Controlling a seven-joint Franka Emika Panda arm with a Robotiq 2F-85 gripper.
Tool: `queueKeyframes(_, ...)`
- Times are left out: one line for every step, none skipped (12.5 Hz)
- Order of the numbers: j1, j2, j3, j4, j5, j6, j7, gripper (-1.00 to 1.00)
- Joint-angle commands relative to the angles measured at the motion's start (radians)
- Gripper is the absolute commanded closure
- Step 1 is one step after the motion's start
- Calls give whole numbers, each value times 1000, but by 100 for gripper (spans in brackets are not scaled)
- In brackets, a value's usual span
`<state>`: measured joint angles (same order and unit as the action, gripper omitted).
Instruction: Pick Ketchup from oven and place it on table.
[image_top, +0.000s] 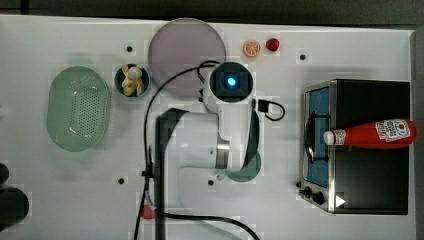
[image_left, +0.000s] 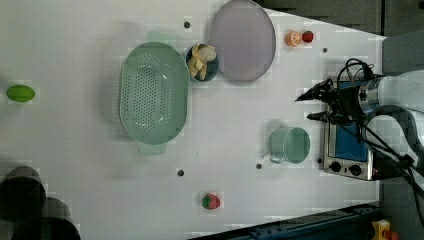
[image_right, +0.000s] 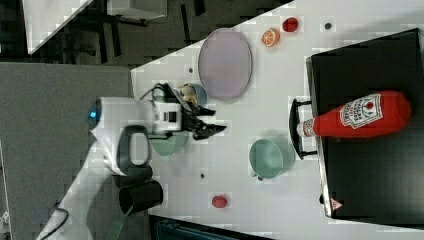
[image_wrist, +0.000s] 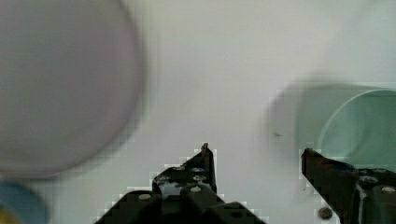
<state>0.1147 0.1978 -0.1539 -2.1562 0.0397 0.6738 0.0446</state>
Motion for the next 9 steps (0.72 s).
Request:
queueKeyframes(-28,7,17,-29,-11,130,-1,-26)
queueKeyframes(-27,18,17,-64,-16,179,-1,-27)
queueKeyframes(-26,33,17,-89,-16,204,0,-27)
queueKeyframes(-26,49,17,-103,-16,215,0,-26)
queueKeyframes(-25,69,17,-104,-16,215,0,-26)
queueKeyframes(-25,99,17,-101,-16,215,0,-27)
queueKeyframes(-24,111,17,-101,-16,223,0,-27)
queueKeyframes(-24,112,17,-100,-16,245,0,-43)
queueKeyframes(-23,111,17,-100,-16,258,0,-66)
